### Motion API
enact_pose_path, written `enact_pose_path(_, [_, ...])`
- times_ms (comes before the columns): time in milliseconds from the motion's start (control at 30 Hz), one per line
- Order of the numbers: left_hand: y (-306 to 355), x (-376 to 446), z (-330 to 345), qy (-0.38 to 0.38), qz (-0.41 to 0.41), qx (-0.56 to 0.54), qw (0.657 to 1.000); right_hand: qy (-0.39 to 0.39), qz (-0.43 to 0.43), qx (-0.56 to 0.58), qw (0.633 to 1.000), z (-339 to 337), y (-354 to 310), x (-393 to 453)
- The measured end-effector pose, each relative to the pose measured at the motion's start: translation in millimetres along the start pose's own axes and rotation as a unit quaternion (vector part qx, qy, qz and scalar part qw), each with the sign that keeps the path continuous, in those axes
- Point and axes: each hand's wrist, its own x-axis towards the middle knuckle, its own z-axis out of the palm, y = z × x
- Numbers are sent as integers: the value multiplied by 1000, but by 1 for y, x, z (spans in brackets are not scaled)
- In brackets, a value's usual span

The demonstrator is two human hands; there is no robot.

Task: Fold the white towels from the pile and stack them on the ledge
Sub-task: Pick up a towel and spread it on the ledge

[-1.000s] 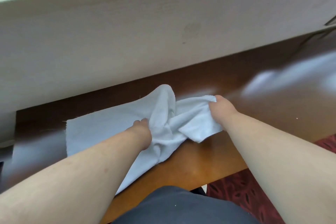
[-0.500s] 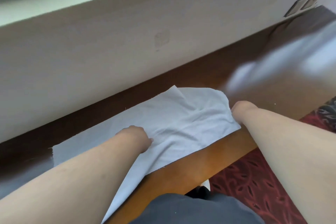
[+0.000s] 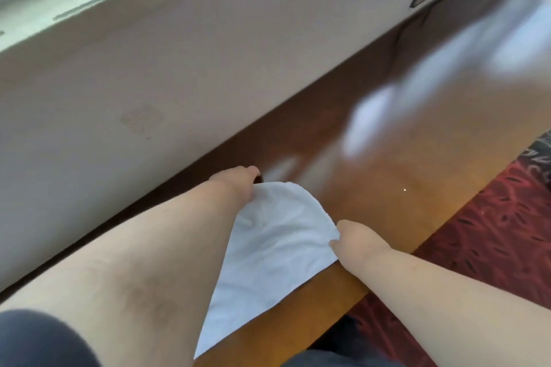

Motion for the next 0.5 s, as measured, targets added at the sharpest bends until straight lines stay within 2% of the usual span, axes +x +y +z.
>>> enact_pose_path(67, [3, 6, -4, -19, 30, 57, 998, -22, -17, -14, 1000, -9, 6, 2])
enact_pose_path(133, [6, 10, -10, 20, 61, 114, 991, -26, -28, -20, 999, -18, 12, 6])
enact_pose_path(233, [14, 10, -23, 65, 99, 102, 988, -37, -39, -31, 998, -34, 16, 8])
enact_pose_path(333, [22, 13, -29, 67, 99, 123, 985, -49, -47, -55, 996, -45, 19, 13])
enact_pose_path(500, [29, 21, -24, 68, 89, 93, 989, -71, -49, -120, 989, -49, 19, 19])
